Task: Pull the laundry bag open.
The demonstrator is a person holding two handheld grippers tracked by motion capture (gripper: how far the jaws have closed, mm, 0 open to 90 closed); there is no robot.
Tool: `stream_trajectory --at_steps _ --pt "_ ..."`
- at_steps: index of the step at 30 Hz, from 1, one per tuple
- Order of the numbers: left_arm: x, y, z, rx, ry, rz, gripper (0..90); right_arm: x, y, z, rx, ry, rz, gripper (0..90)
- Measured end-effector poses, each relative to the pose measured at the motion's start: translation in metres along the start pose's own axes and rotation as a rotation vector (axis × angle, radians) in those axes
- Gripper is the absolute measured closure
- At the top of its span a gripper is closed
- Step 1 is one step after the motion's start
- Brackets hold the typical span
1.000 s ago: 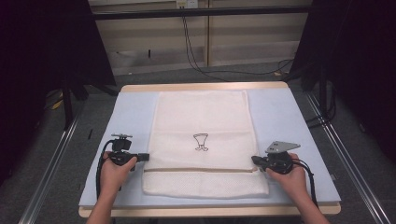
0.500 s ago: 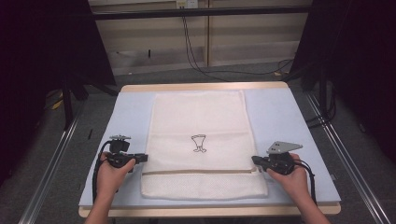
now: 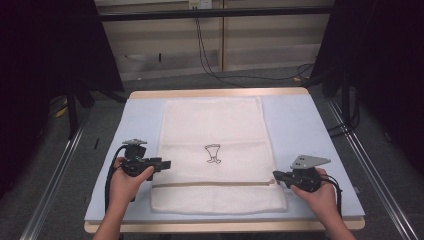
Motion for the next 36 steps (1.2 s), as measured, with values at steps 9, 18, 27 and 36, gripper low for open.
stream_trajectory --at_steps 9,18,27,36 --pt "-0.014 -0.025 -0.008 -0.031 0.014 0.066 45.3 0.001 0.005 0.003 0.001 0.012 -0.018 90.0" --pt "-0.026 -0.044 -0.012 -0.054 0.054 0.109 46.5 0.001 0.007 0.005 -0.021 0.037 -0.008 90.0" --pt "-0.032 -0.052 -0.013 -0.06 0.071 0.122 47.2 0.001 0.008 0.005 -0.036 0.033 -0.022 90.0" --pt "-0.047 -0.075 -0.014 -0.084 0.117 0.171 47.3 -0.005 0.024 -0.008 0.01 0.008 -0.085 90.0"
Point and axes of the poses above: each handheld gripper's, and its own axes: x roughly backward along the jaws, z roughly out of its underside, y roughly to its left, the point moved 4 cm from there along -x, roughly forward along the jaws, and after that the axes turned 4 degrees about y, right-handed, at the moved point
